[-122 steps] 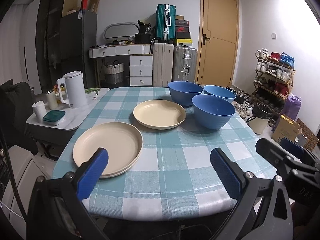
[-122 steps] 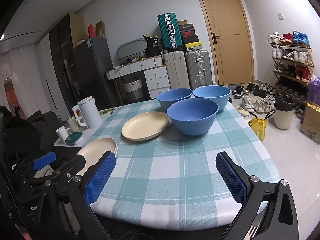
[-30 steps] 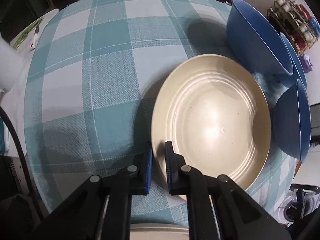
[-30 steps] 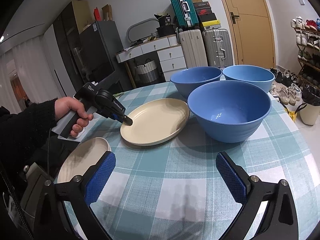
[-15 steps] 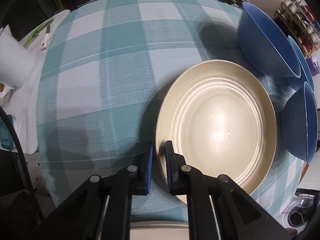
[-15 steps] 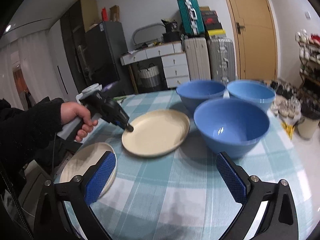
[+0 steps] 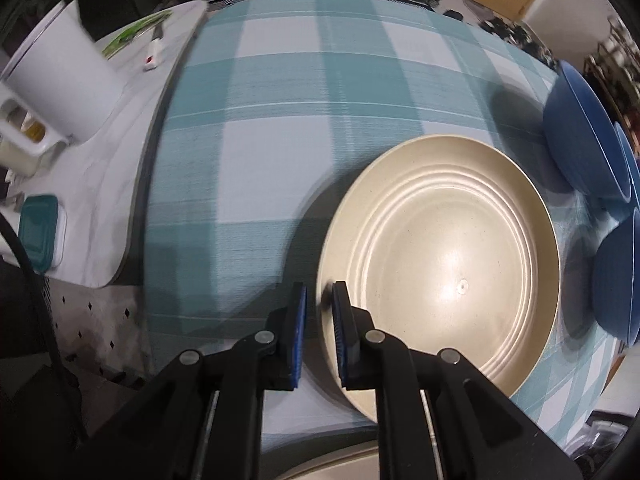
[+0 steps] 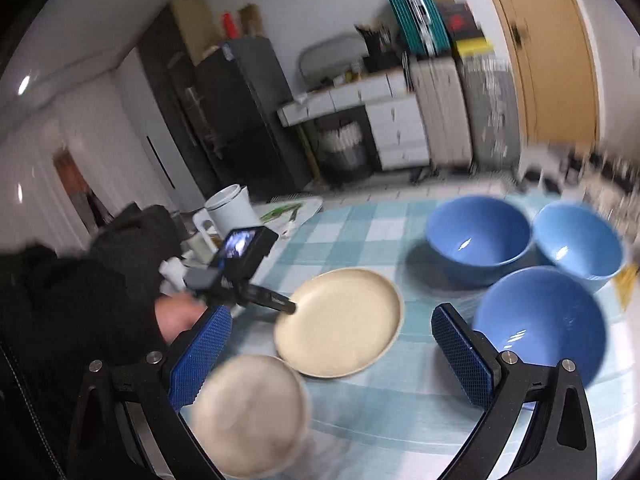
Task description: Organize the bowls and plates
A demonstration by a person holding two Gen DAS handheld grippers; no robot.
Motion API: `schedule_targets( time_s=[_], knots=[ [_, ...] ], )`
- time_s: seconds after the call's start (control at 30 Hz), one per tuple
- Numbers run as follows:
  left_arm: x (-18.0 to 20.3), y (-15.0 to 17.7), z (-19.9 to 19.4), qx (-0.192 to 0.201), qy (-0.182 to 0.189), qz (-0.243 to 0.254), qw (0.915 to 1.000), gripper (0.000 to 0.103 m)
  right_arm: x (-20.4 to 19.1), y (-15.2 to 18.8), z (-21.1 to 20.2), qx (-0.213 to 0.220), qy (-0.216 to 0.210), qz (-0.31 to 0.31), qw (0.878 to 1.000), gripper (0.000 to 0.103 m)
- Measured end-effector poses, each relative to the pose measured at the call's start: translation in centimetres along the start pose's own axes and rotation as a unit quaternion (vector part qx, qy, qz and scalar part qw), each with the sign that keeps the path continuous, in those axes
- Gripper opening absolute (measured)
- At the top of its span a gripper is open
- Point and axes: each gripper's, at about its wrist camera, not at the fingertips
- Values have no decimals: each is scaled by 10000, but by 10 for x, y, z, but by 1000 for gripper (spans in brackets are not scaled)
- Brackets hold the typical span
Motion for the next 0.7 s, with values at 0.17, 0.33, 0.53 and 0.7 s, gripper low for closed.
schedule_targets(
  time_s=[0.17,0.33,0.53,0.7],
  knots=[
    [-6,-1,4,43,83,-26,10000,15,-10,-44,67,-1094,106,67,9939,102],
    [-19,2,6,120,289,-199,9993,18,-3,-41,138,-1844,596,-84,9810,102],
    [-21,6,6,105,431,-186,9988,18,25,-30,194,-2381,979,10,9663,102],
    [-22,2,3,143,476,-190,9986,20,38,-16,225,-2644,1175,70,9572,100]
  ],
)
Point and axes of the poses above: each gripper's, at about its wrist camera, not at the fingertips, and z roughly the way its jaws point, x to its right, y to its underside, and after that the axes turned 7 degrees about y, right-handed
